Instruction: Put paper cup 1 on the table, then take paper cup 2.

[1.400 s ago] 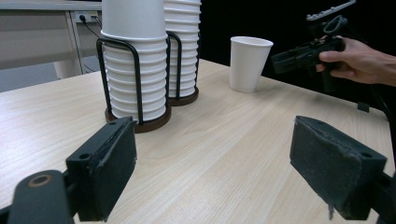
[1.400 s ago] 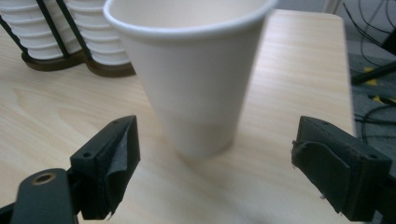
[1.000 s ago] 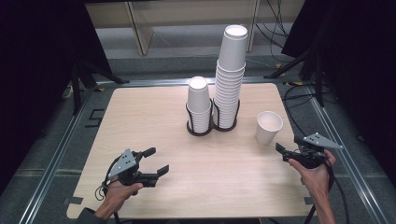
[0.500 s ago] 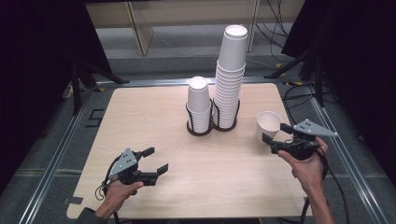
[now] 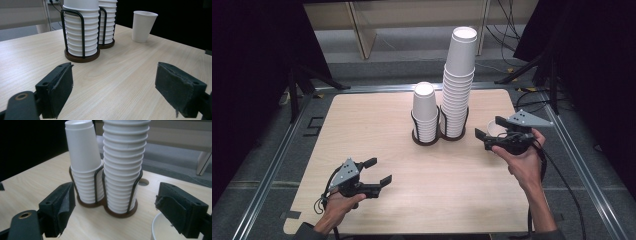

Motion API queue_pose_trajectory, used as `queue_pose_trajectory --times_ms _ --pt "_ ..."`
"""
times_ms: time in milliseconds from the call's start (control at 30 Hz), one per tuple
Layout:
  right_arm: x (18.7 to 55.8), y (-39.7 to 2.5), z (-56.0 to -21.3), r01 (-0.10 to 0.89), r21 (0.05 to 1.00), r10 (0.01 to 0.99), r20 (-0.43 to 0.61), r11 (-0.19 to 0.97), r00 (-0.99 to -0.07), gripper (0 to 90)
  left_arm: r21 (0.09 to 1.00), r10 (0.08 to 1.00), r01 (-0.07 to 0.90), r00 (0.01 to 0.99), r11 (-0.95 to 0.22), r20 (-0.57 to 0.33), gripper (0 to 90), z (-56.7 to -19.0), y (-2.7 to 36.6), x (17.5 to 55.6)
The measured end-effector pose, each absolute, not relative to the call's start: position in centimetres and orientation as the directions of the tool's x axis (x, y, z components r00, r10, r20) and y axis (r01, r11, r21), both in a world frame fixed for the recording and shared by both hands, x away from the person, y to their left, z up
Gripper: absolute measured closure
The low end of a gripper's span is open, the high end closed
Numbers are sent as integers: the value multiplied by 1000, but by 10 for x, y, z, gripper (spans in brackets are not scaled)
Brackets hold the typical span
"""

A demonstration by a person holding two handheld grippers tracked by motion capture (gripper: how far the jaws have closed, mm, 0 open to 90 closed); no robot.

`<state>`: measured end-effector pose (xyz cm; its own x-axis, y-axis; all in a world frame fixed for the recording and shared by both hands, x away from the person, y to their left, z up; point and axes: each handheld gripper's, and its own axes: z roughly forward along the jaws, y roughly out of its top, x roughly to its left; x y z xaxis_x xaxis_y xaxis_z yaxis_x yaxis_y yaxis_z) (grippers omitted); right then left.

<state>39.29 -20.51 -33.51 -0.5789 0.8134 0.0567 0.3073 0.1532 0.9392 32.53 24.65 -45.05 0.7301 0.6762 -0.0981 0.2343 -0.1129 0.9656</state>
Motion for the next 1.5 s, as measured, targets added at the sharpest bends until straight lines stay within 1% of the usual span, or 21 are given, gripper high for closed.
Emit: queue_pose_trajectory --times_ms 33,67,167,233,400,433,533,567,800,833,900,933,967,1100,1167,1267,1300,1433,1500 --pt "396 -204 -333 296 944 812 53 150 -581 160 969 669 225 736 -98 -103 145 -452 246 326" --pt "396 -202 -331 329 936 809 96 125 -581 159 969 669 225 736 -99 -103 145 -451 246 326" --pt "402 -200 -325 316 941 812 92 118 -577 158 964 680 238 727 -117 -98 145 -451 247 325" --pt "408 -197 -321 316 943 808 106 104 -580 156 966 671 231 735 -112 -98 145 -452 246 327" --pt "418 -193 -313 322 941 807 107 107 -581 154 961 679 244 728 -127 -95 145 -452 246 326" --pt "420 -193 -310 307 945 808 90 116 -582 154 962 678 243 729 -125 -96 145 -452 246 326" --pt "424 -192 -305 304 946 805 96 108 -585 153 967 670 231 736 -111 -99 145 -453 246 327" --pt "426 -190 -302 310 946 802 114 92 -587 153 967 671 231 735 -110 -99 145 -453 246 327" --pt "443 -188 -276 282 956 805 107 77 -584 153 966 673 237 732 -106 -106 145 -453 246 327" --pt "446 -188 -274 268 960 802 94 84 -589 153 966 672 235 733 -106 -105 145 -453 246 327" --pt "448 -186 -271 273 959 802 104 76 -588 153 962 678 246 728 -121 -101 145 -452 246 326" --pt "451 -185 -269 256 963 808 83 86 -584 153 961 678 247 728 -121 -102 145 -452 246 326" --pt "453 -183 -266 274 958 804 99 82 -586 153 961 677 248 729 -123 -102 145 -452 246 326" --pt "464 -176 -256 256 962 803 81 91 -590 153 961 677 249 729 -122 -103 145 -453 247 326" --pt "474 -172 -247 267 961 801 106 68 -589 153 961 676 246 730 -122 -101 145 -453 247 326" --pt "481 -170 -242 257 965 806 110 54 -582 152 963 676 245 729 -115 -105 145 -453 247 326" --pt "488 -168 -238 260 965 797 136 27 -589 152 961 675 247 731 -126 -100 145 -452 247 327" --pt "501 -159 -230 237 970 804 101 50 -586 152 960 677 252 729 -122 -105 145 -453 247 326" --pt "504 -156 -228 253 966 801 115 47 -587 152 960 676 252 729 -121 -106 145 -453 247 326"
